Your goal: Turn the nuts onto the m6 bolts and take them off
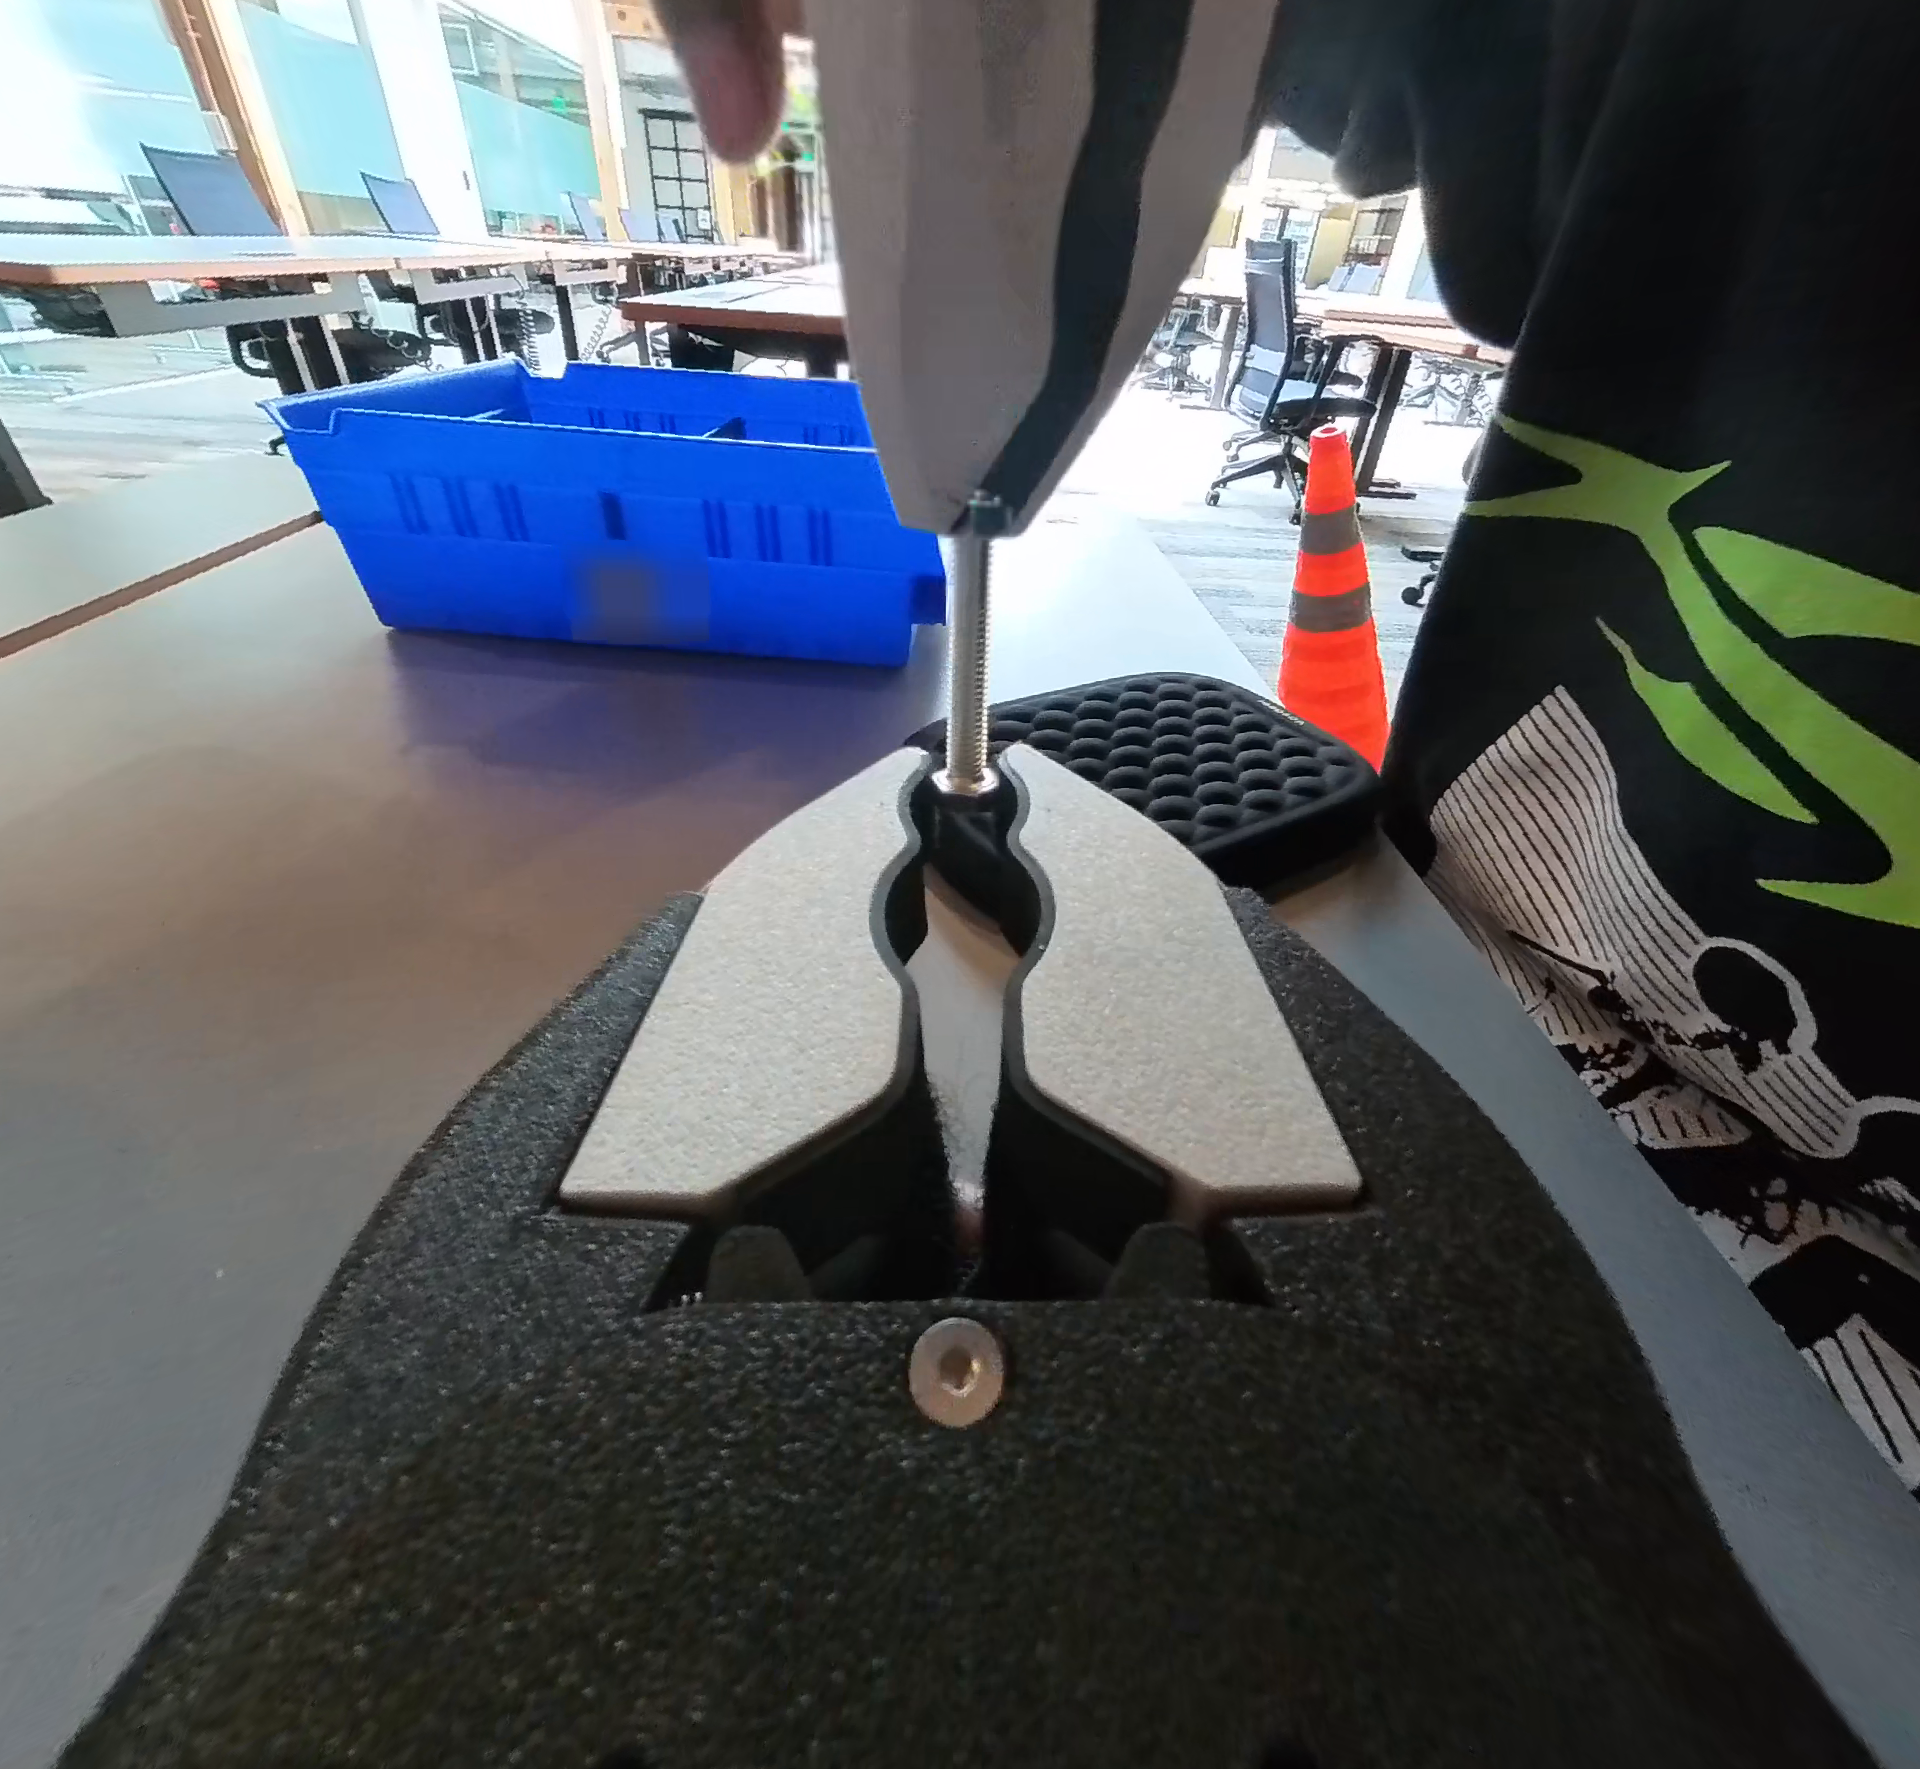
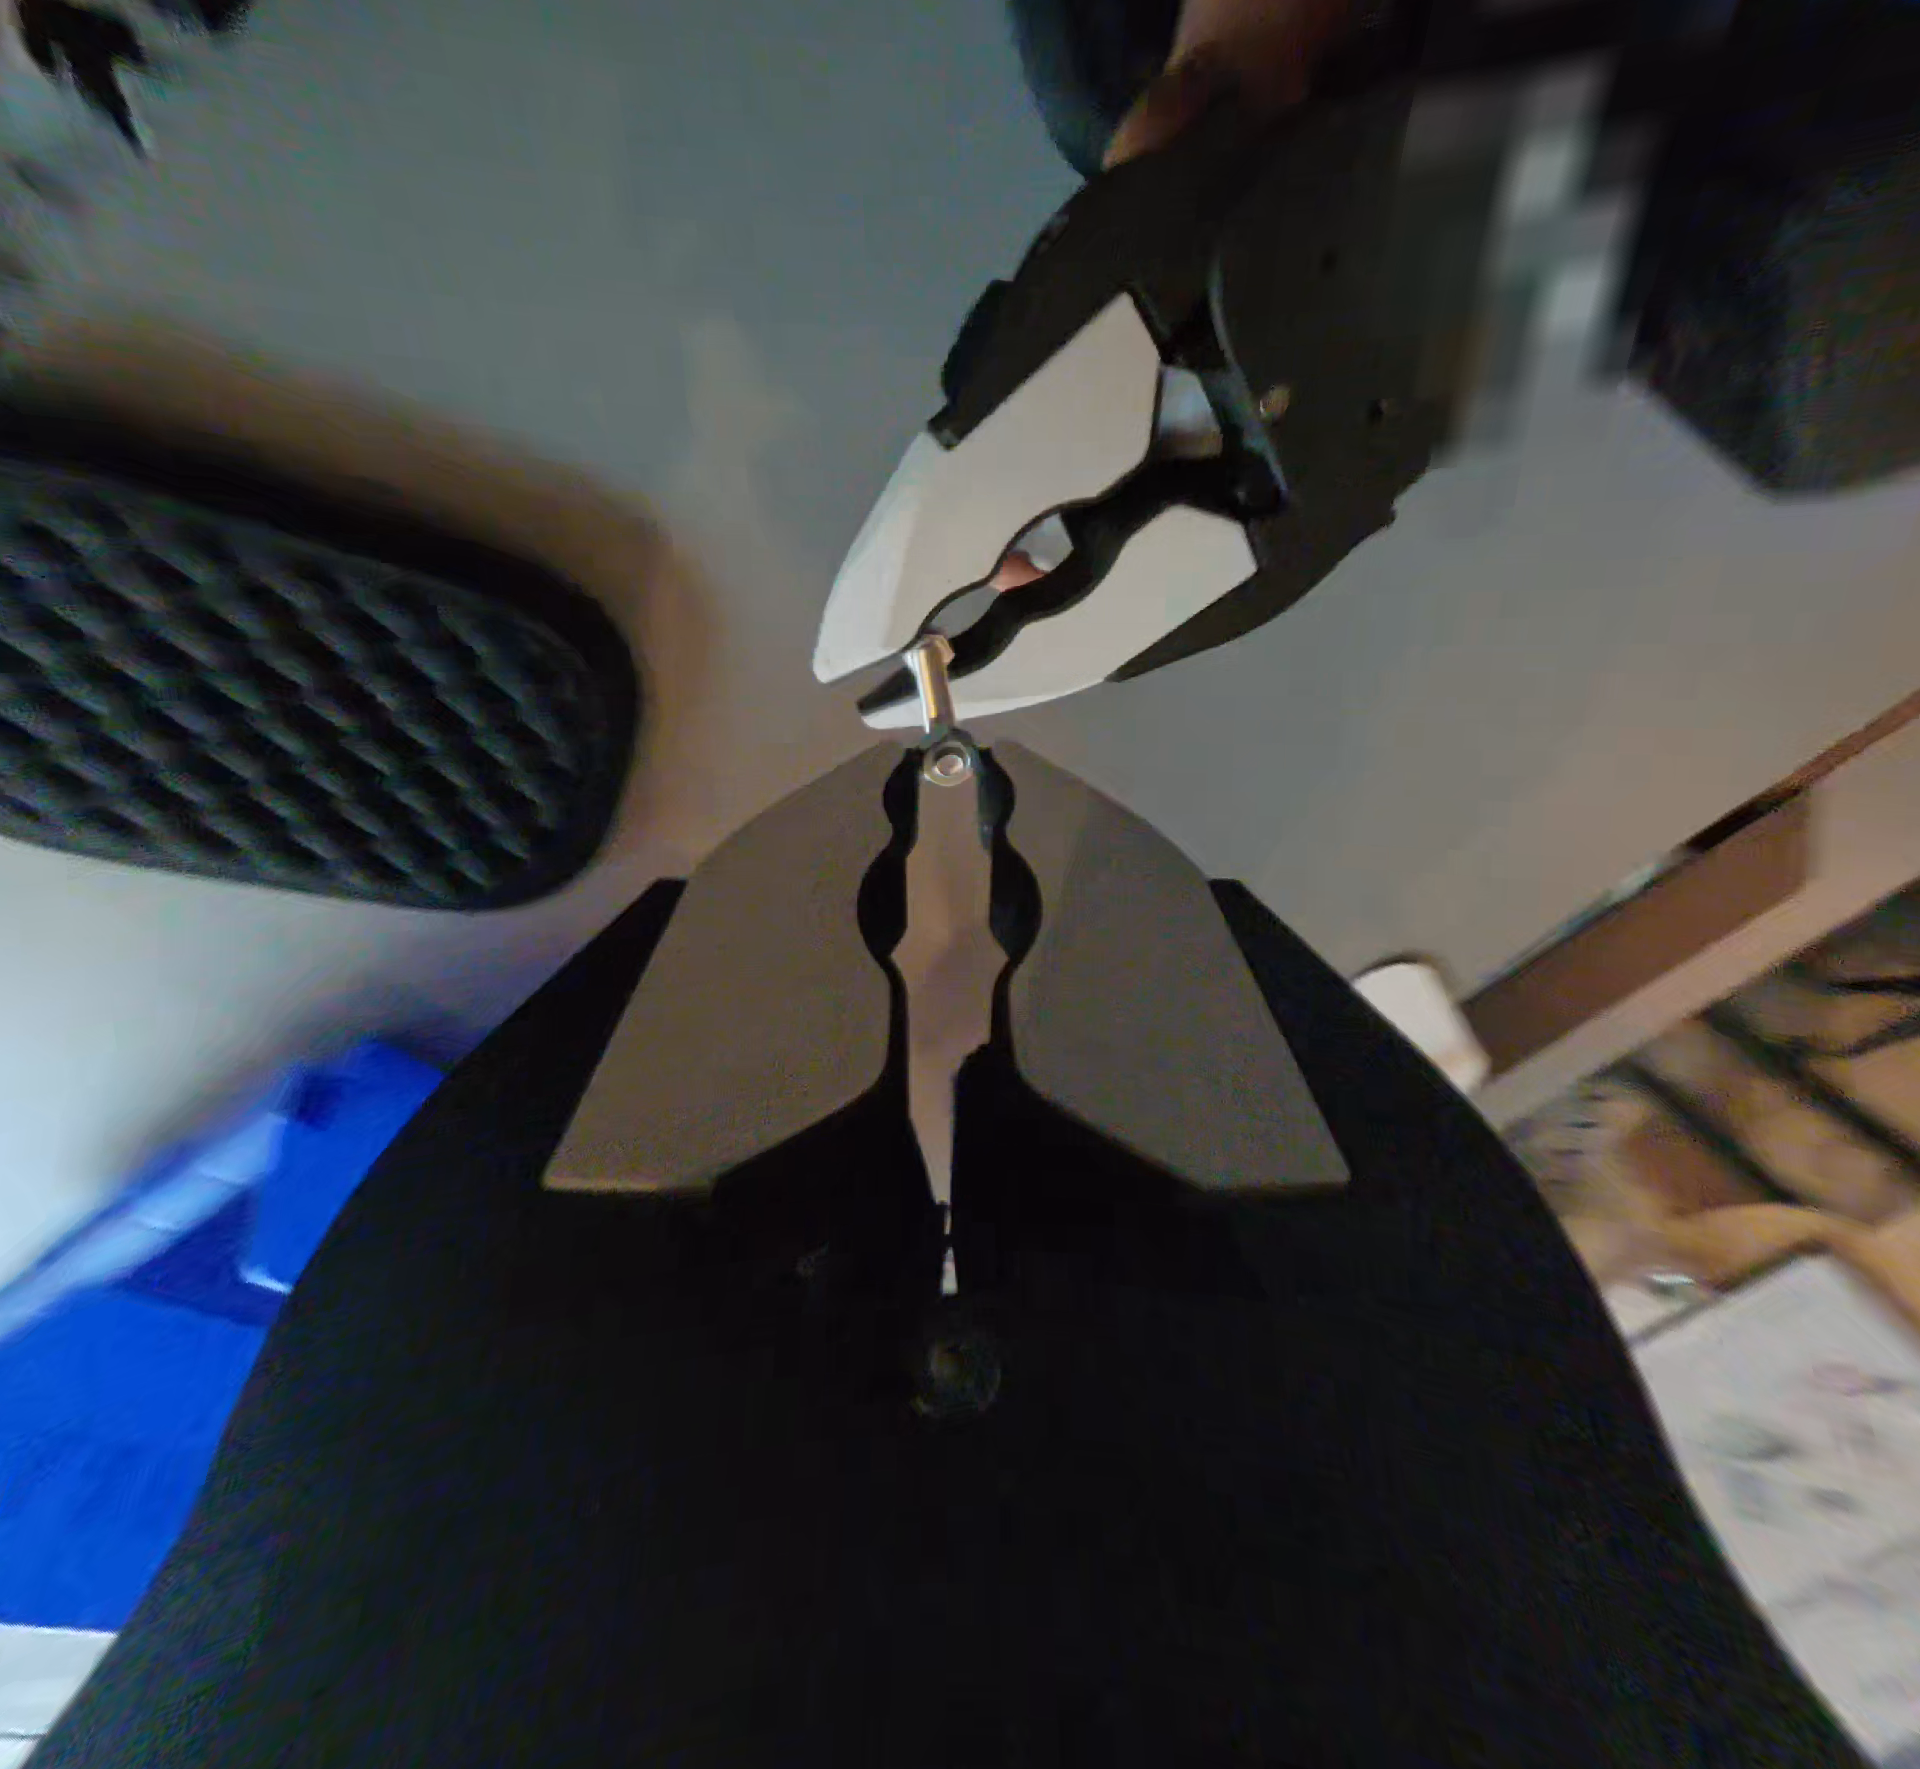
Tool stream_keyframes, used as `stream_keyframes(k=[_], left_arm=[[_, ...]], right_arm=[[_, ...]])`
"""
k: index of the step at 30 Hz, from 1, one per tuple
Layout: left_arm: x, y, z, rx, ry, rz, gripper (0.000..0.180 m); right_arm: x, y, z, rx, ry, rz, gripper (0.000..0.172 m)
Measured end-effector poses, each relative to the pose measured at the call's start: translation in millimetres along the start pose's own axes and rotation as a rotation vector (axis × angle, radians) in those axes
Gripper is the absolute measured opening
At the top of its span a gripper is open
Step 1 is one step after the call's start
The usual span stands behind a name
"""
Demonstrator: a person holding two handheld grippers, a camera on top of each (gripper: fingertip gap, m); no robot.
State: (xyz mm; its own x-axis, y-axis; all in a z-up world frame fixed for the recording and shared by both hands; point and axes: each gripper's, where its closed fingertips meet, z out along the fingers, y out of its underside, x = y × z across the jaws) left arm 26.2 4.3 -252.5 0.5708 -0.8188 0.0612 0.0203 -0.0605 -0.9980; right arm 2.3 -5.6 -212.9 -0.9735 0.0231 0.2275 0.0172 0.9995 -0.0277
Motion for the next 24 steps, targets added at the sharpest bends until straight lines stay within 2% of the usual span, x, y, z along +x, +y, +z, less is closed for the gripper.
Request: stream_keyframes(k=[2, 4, 6, 8, 10, 12, 15, 17, 18, 21, 24], left_arm=[[-0.2, -0.4, -0.3, 0.003, 0.0, -0.003, 0.009], [-1.3, -1.6, -1.2, 0.013, -0.005, -0.009, 0.009], [-1.6, -1.8, -1.4, 0.015, -0.01, -0.005, 0.009], [-1.2, -1.9, -0.9, 0.016, -0.016, 0.006, 0.009], [-1.9, -3.0, -0.8, 0.025, -0.025, 0.009, 0.009], [-3.8, -4.3, -1.1, 0.034, -0.042, 0.013, 0.009], [-8.0, -5.3, -2.2, 0.044, -0.072, 0.019, 0.009], [-10.1, -6.8, -3.7, 0.057, -0.082, 0.014, 0.009], [-10.8, -7.4, -4.5, 0.063, -0.086, 0.013, 0.009], [-11.2, -8.2, -5.7, 0.069, -0.091, 0.017, 0.009], [-10.0, -6.6, -4.1, 0.055, -0.079, 0.018, 0.009]], right_arm=[[4.3, -1.4, 0.3, -0.01, 0.047, -0.101, 0.01], [9.0, -1.3, -1.6, 0.012, 0.096, -0.091, 0.011], [16.8, 8.3, -8.1, 0.009, 0.175, 0.007, 0.024], [19.7, 11.0, -19.0, 0.1, 0.236, 0.22, 0.047], [22.3, 3.7, -32.1, 0.327, 0.306, 0.479, 0.055], [24.4, -2.2, -45.3, 0.63, 0.392, 0.686, 0.062], [24.5, 0.0, -67.8, 1.143, 0.56, 0.862, 0.064], [19.8, 7.4, -70.4, 1.398, 0.625, 0.924, 0.064], [18.2, 10.9, -63.6, 1.446, 0.644, 0.946, 0.064], [17.7, 23.3, -28.5, 1.345, 0.67, 1.02, 0.077], [14.4, 25.0, -21.6, 1.306, 0.714, 0.986, 0.067]])
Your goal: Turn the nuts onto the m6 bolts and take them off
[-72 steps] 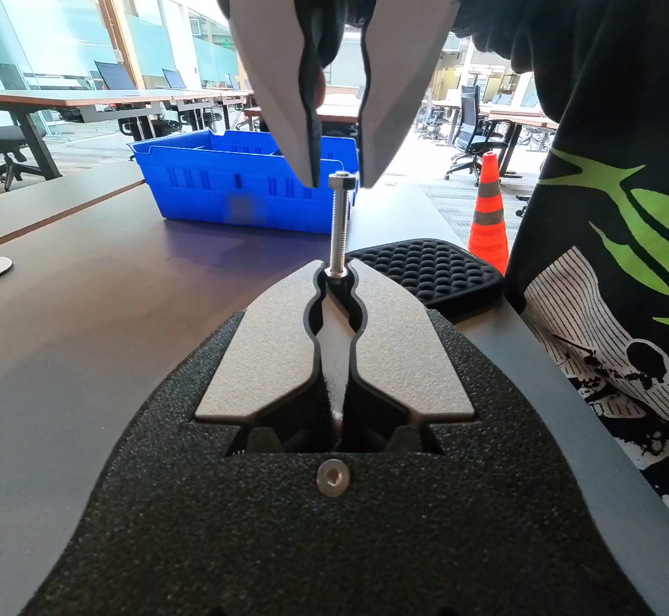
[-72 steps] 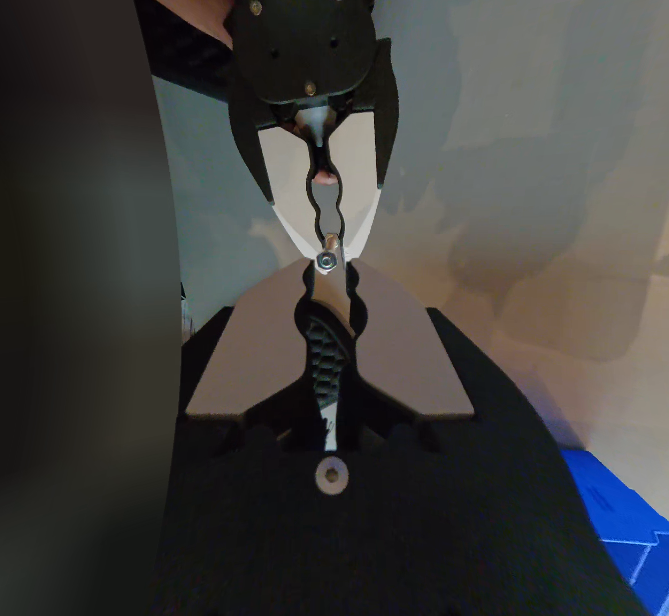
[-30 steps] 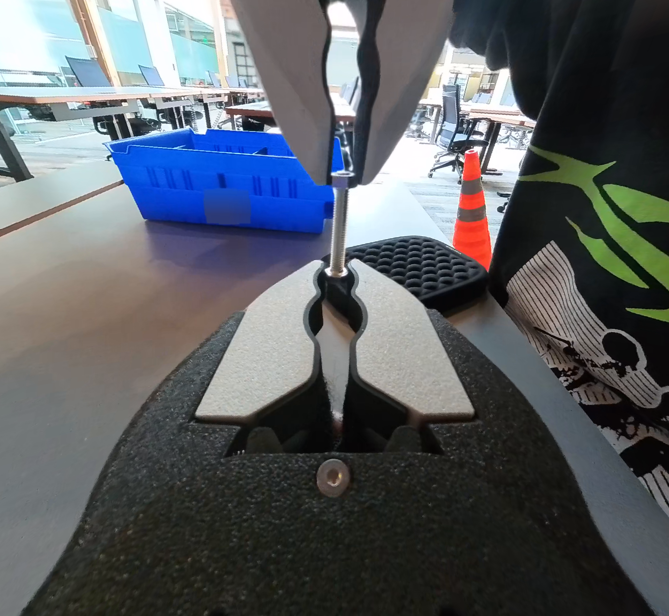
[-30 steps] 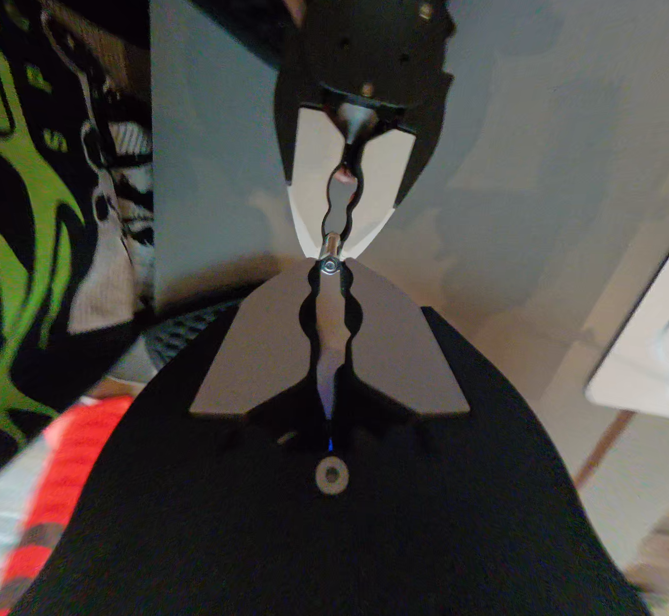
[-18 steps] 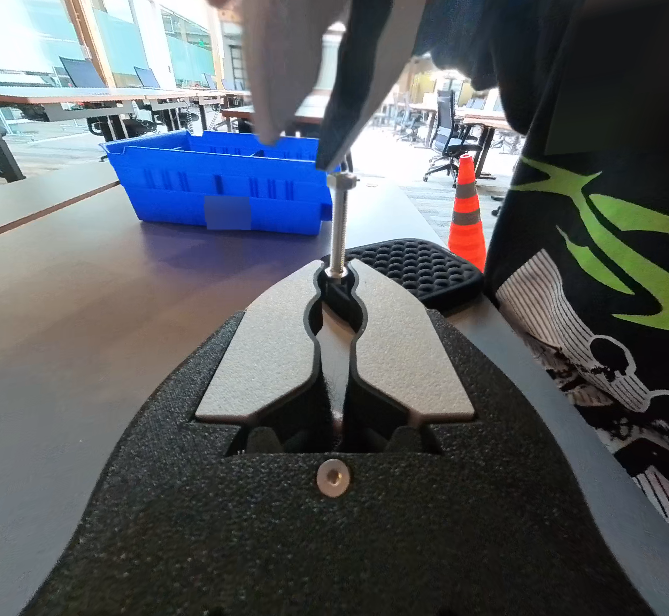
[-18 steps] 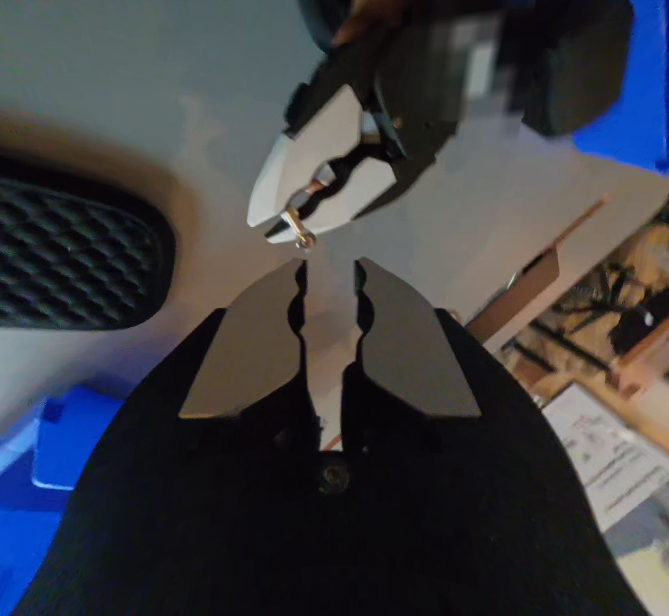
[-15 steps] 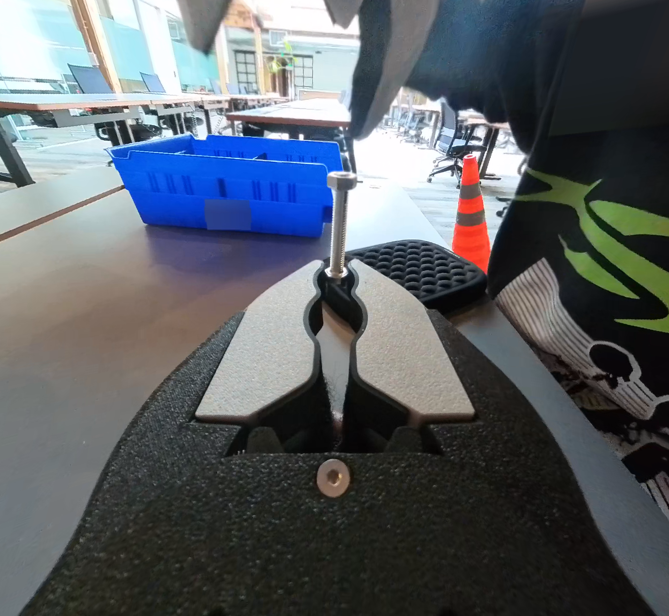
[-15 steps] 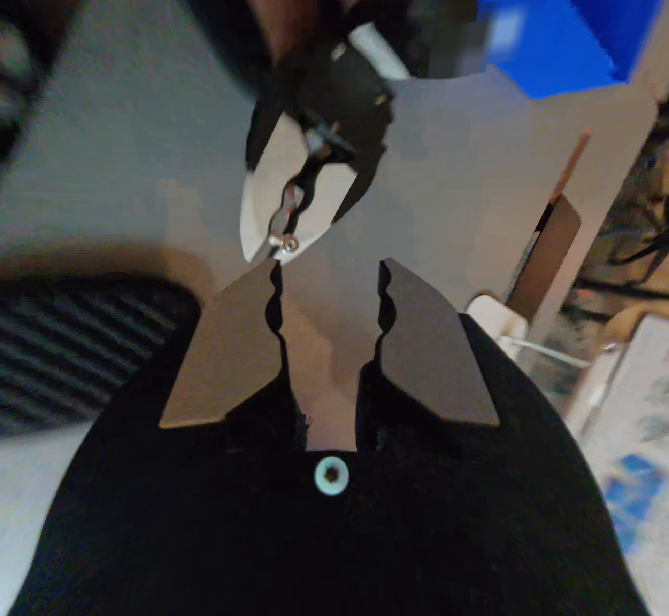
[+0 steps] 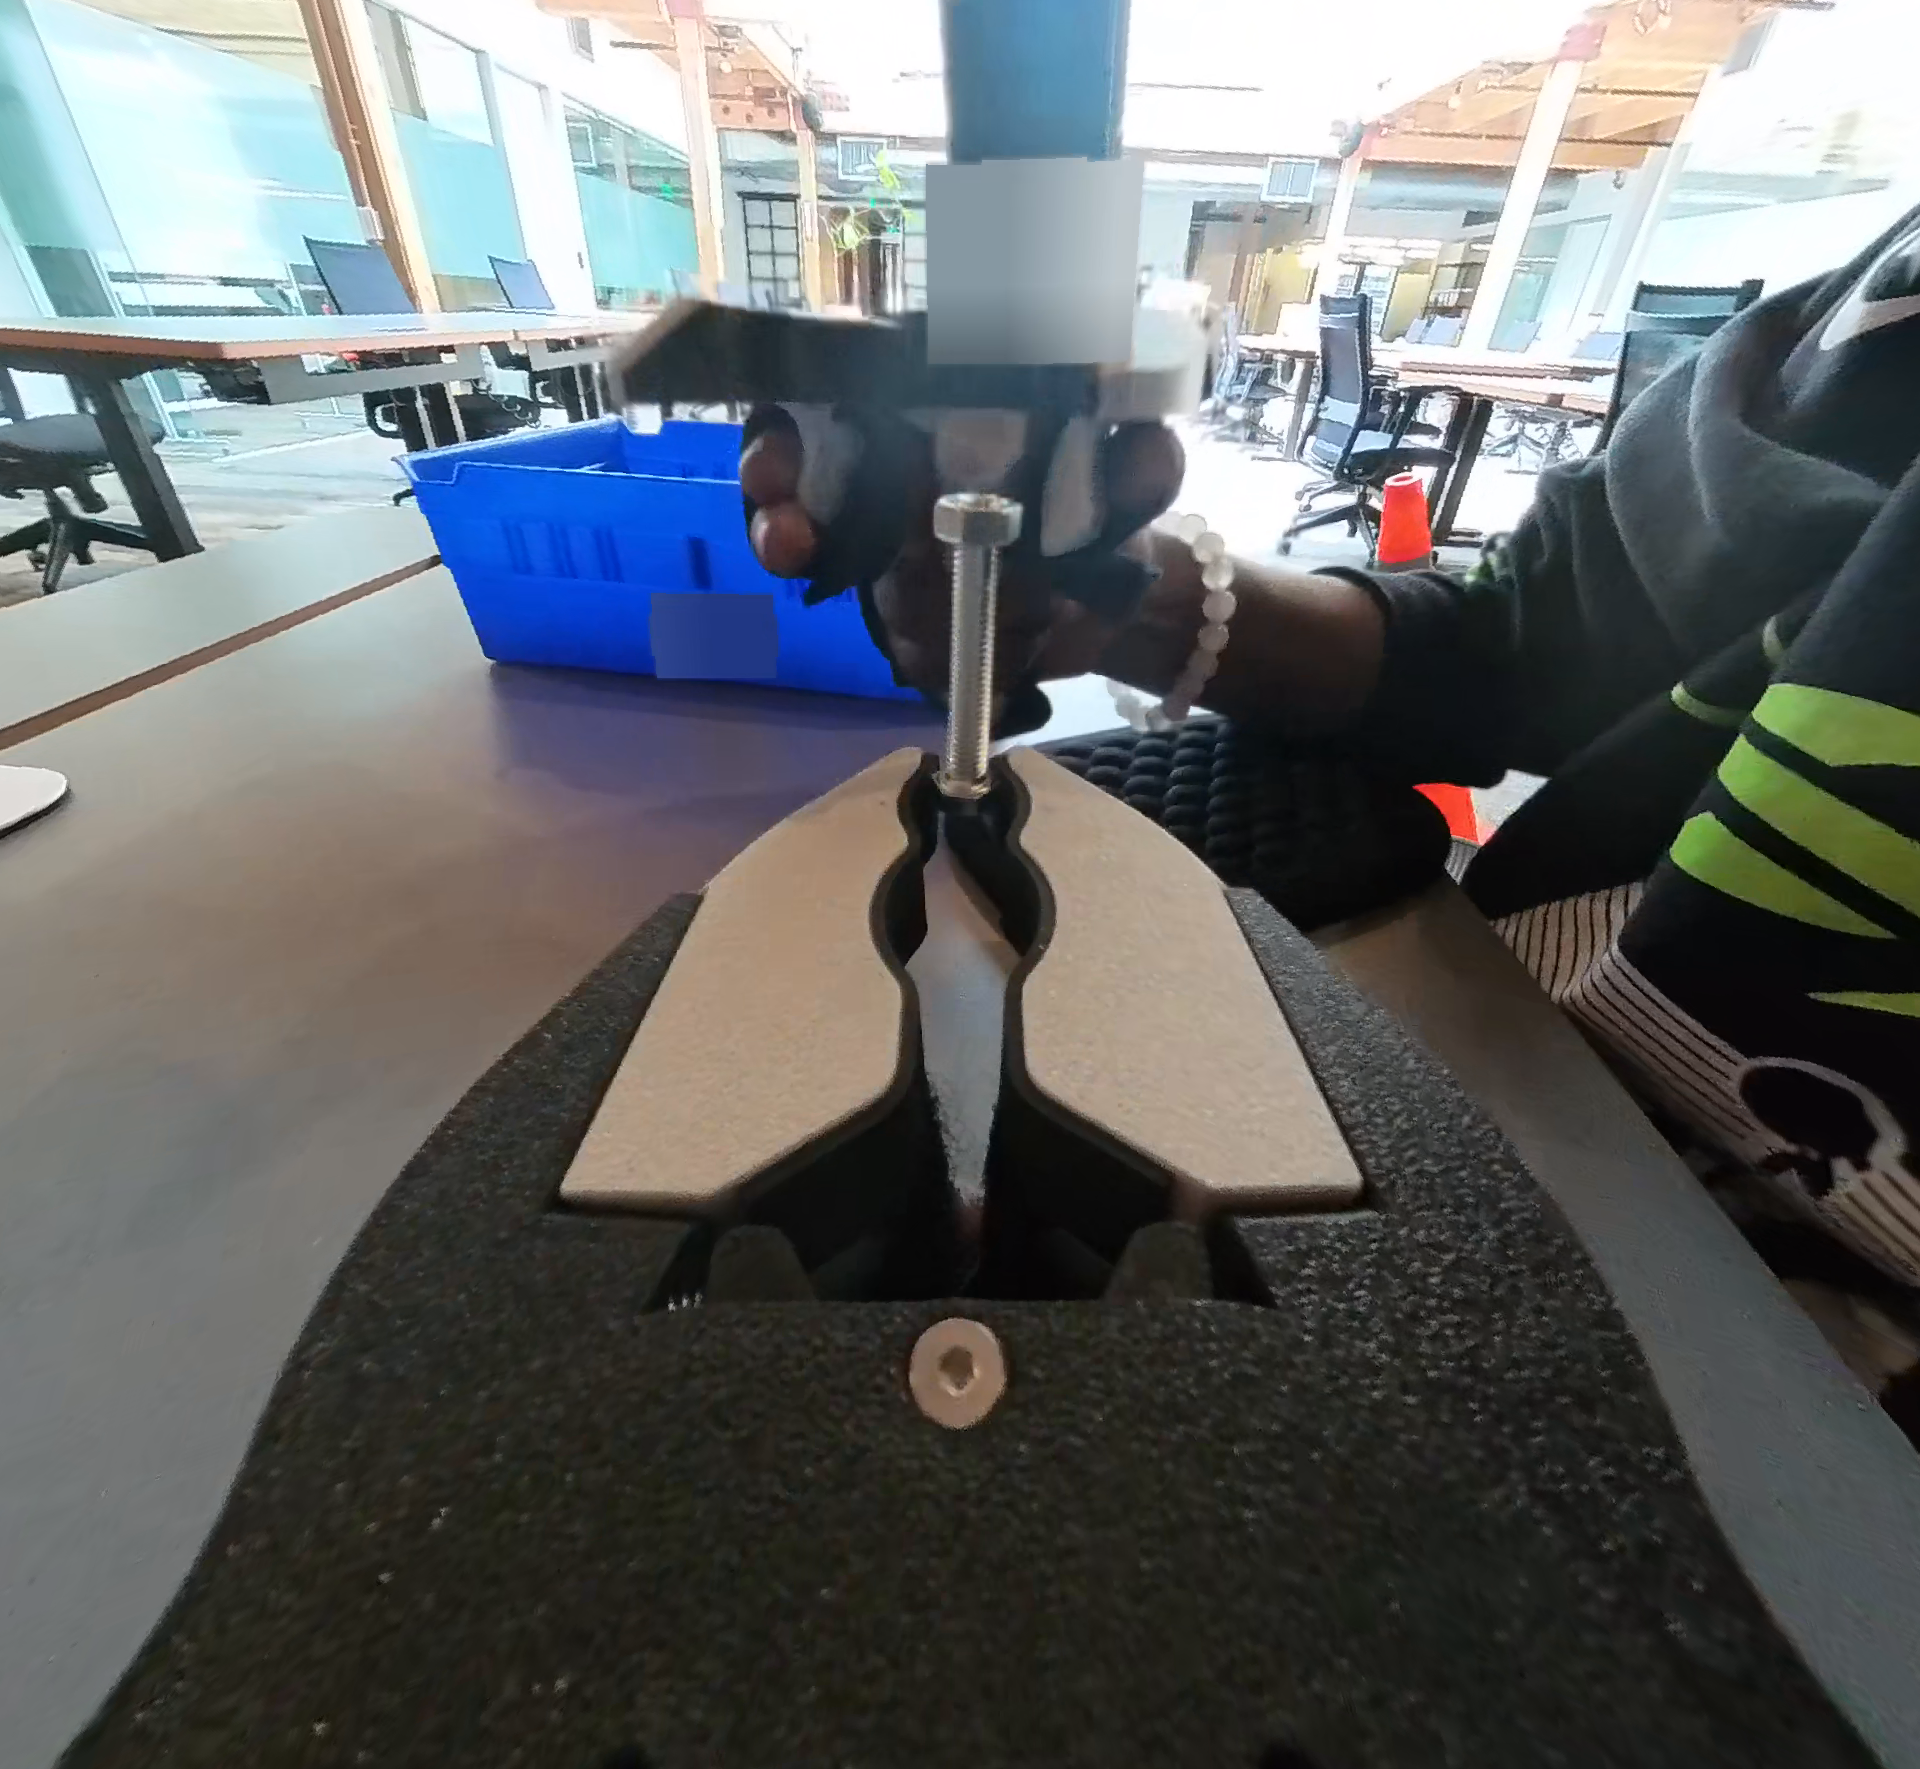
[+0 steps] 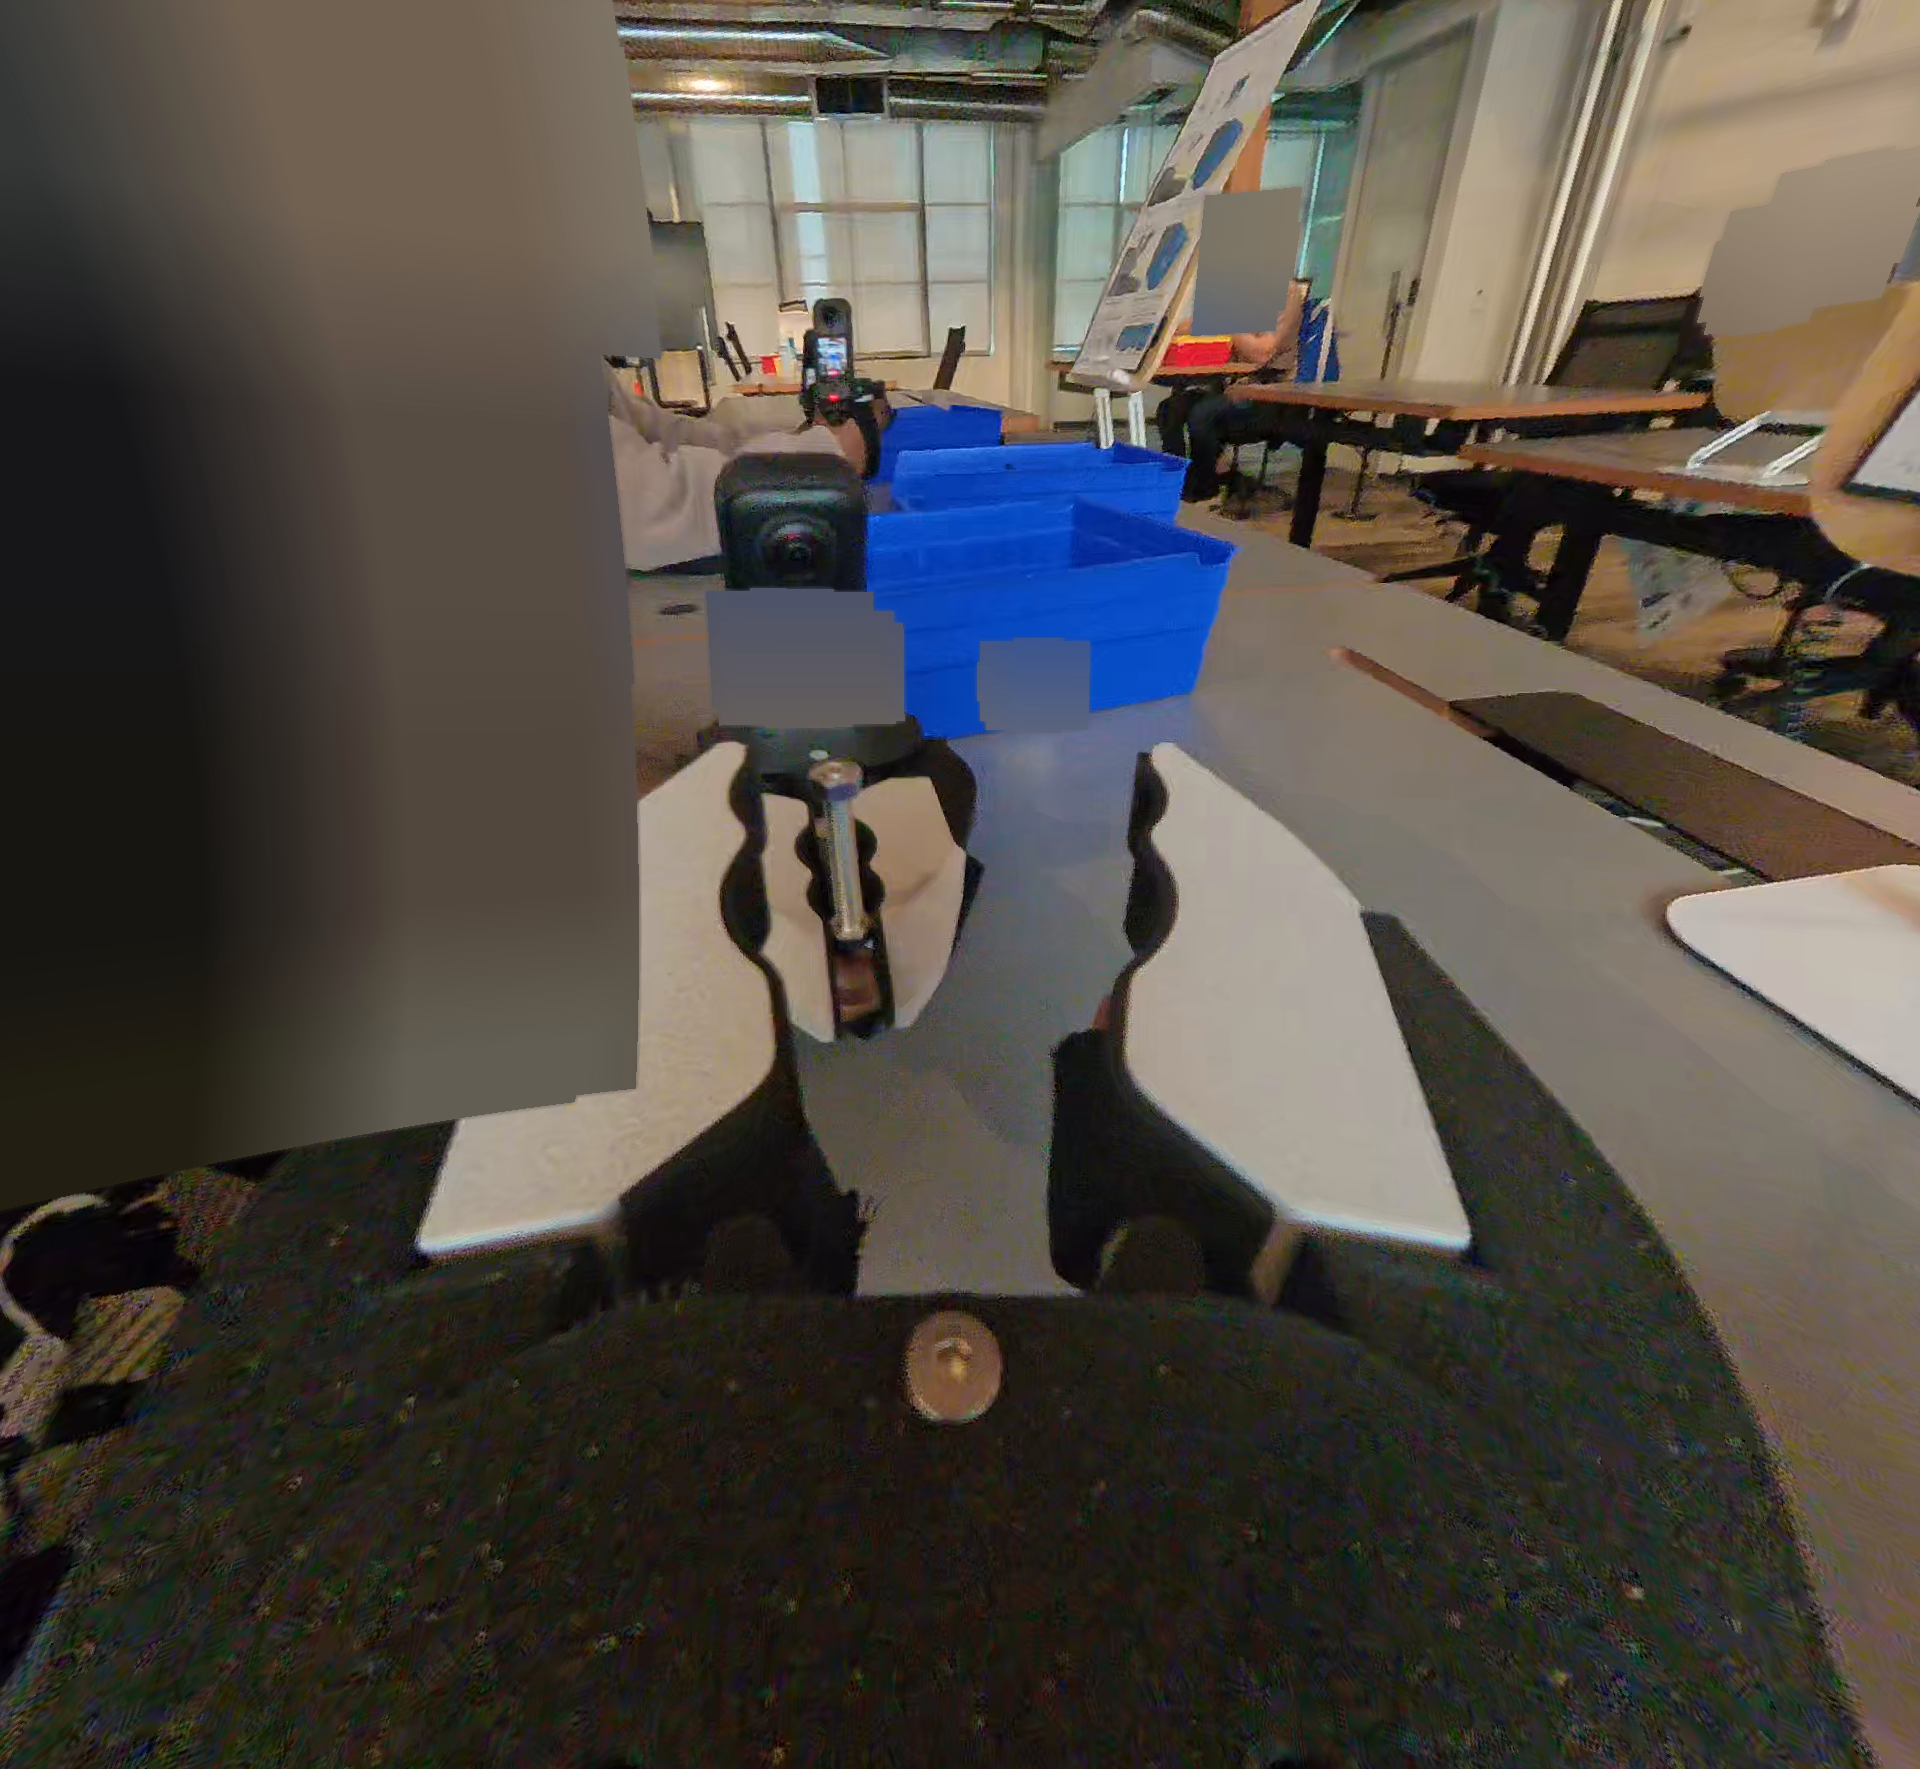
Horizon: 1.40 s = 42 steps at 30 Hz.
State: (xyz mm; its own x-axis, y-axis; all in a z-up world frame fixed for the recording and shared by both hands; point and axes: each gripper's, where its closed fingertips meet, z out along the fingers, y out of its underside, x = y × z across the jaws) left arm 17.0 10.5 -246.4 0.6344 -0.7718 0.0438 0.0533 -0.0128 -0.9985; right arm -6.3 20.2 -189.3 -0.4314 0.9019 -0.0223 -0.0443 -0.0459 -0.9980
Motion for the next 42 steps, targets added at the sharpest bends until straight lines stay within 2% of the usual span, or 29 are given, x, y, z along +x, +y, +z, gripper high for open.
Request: stream_keyframes(k=[4, 7, 18, 23, 28, 30, 35, 40, 42], left_arm=[[-0.1, 0.4, 0.3, -0.003, 0.012, -0.017, 0.009], [2.4, 2.1, 1.5, -0.017, 0.026, -0.009, 0.009], [4.1, 3.0, 2.3, -0.025, 0.04, -0.014, 0.009], [4.8, 2.4, 1.8, -0.02, 0.042, -0.01, 0.009], [4.0, 2.4, 1.8, -0.02, 0.04, -0.016, 0.009], [5.0, 2.9, 2.1, -0.023, 0.043, -0.01, 0.009], [2.9, 0.8, 0.6, -0.006, 0.039, -0.026, 0.009], [3.0, 1.2, 1.0, -0.01, 0.038, -0.025, 0.009], [3.4, 1.4, 1.1, -0.011, 0.039, -0.022, 0.009]], right_arm=[[-4.6, -1.0, 1.6, 0.038, -0.031, 0.053, 0.06], [-2.3, 5.4, 2.8, 0.009, -0.008, 0.046, 0.055], [-2.9, 16.7, 9.2, -0.032, 0.005, 0.011, 0.054], [6.1, 10.8, -1.2, -0.001, 0.029, -0.004, 0.035], [-8.7, 11.7, 8.0, -0.011, -0.025, -0.003, 0.055], [-8.9, 12.9, 9.9, -0.022, -0.012, -0.013, 0.052], [2.9, 9.8, 0.0, 0.005, 0.018, 0.0, 0.032], [-11.1, 13.0, 10.2, -0.021, -0.018, -0.024, 0.048], [-8.3, 16.5, 10.6, -0.042, 0.004, -0.046, 0.043]])
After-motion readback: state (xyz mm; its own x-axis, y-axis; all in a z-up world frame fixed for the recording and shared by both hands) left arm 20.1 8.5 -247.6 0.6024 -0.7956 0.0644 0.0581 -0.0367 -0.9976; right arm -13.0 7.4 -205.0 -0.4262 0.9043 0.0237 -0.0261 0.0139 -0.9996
